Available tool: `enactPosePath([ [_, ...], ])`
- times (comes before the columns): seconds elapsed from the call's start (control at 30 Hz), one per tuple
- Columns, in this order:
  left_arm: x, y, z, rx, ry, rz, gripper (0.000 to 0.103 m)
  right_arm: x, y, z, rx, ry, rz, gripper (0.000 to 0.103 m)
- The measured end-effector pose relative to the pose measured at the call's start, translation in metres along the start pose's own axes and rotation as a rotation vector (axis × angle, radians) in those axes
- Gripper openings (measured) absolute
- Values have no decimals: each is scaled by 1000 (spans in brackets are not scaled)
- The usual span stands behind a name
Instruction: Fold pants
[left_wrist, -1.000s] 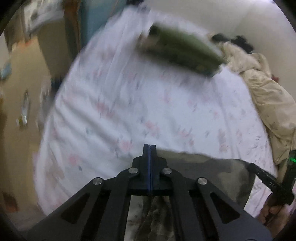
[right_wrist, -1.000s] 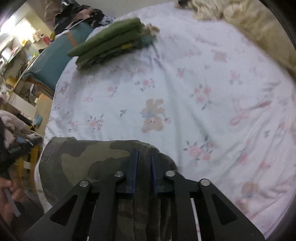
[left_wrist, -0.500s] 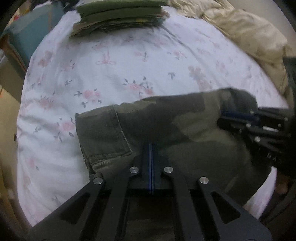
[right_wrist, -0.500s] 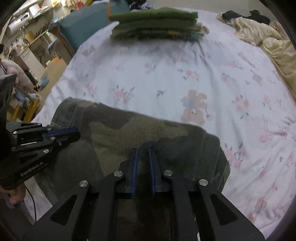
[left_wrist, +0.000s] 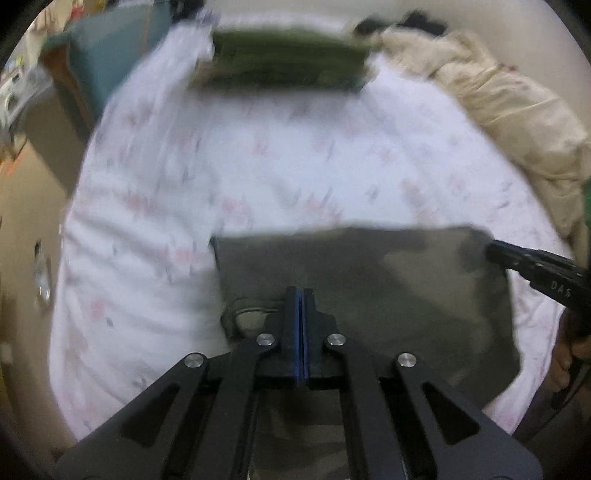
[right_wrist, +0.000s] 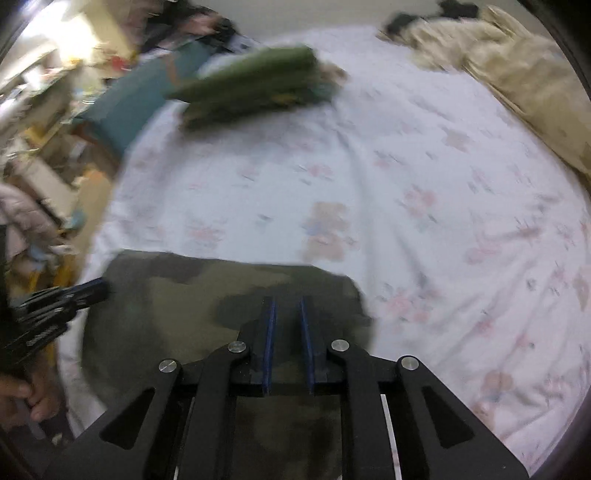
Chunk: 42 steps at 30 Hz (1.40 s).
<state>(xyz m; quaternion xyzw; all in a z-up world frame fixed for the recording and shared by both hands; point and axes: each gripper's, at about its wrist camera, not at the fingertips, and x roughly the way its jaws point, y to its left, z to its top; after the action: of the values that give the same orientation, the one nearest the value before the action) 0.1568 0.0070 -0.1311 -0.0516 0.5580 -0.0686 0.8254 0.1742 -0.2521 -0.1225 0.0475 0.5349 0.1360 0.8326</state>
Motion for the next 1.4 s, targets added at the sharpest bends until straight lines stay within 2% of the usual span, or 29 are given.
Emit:
enactPosePath([
  [0.03, 11, 2, -2, -6, 45, -7, 1, 13, -3, -3, 8, 51, -23, 15],
  [0.07, 17, 1, -4, -1, 56, -2, 1, 27, -6, -8, 13, 108, -17, 15],
  [0.13, 13, -7, -4, 51, 39, 37, 1, 29, -6, -8, 8, 104, -21, 14],
  [0.2, -2, -5, -3, 42, 29, 28, 2, 16, -7, -4, 0, 85, -6, 15],
  [0.23, -9, -1, -1, 22, 19, 15, 11, 4, -12, -2, 18, 56, 25, 19],
  [0.27, -16, 6, -1, -11, 5, -2, 37, -6, -17, -3, 45, 31, 51, 26],
  [0.3, -27, 16, -1, -64, -20, -14, 58, -16, -27, -3, 90, 7, 78, 58],
  [0.33, -35, 29, -3, -128, -53, -6, 99, -26, -43, -5, 179, -25, 116, 89],
  [0.37, -39, 39, -6, -184, -79, 1, 102, -30, -55, -10, 249, -37, 133, 97],
  [0.4, -36, 52, -10, -255, -75, -15, 102, -28, -69, -17, 342, -27, 155, 99],
  [0.43, -28, 59, -12, -287, -37, -43, 102, -21, -76, -20, 396, 11, 181, 99],
  [0.5, -1, 64, -20, -327, 78, -136, 102, 8, -84, -30, 500, 126, 273, 99],
  [0.53, 8, 62, -23, -326, 110, -148, 102, 22, -85, -36, 535, 161, 316, 99],
  [0.6, 22, 57, -30, -317, 141, -168, 102, 44, -84, -47, 582, 228, 355, 99],
  [0.67, 27, 57, -32, -340, 161, -215, 101, 57, -76, -54, 564, 275, 367, 99],
  [0.7, 31, 57, -33, -356, 196, -268, 99, 57, -70, -55, 534, 265, 361, 99],
  [0.77, 32, 52, -34, -342, 219, -306, 75, 53, -57, -55, 467, 254, 376, 82],
  [0.8, 29, 48, -33, -319, 213, -303, 72, 50, -48, -53, 429, 255, 372, 78],
  [0.87, 22, 41, -32, -278, 206, -310, 53, 45, -42, -52, 394, 240, 361, 69],
  [0.97, 5, 34, -26, -240, 161, -298, 33, 33, -33, -46, 335, 205, 350, 48],
  [1.0, -5, 32, -23, -223, 134, -297, 31, 26, -29, -43, 310, 181, 358, 38],
  [1.03, -18, 29, -19, -204, 99, -293, 29, 20, -27, -41, 301, 161, 368, 36],
  [1.1, -45, 28, -12, -198, 29, -308, 29, 1, -20, -30, 259, 122, 375, 36],
  [1.27, -102, 27, 17, -175, -95, -349, 28, -54, -15, -3, 248, -2, 444, 36],
  [1.33, -113, 31, 43, -198, -124, -361, 28, -66, -14, 19, 239, -41, 470, 36],
  [1.4, -117, 32, 81, -193, -149, -350, 28, -70, -11, 60, 223, -72, 469, 35],
])
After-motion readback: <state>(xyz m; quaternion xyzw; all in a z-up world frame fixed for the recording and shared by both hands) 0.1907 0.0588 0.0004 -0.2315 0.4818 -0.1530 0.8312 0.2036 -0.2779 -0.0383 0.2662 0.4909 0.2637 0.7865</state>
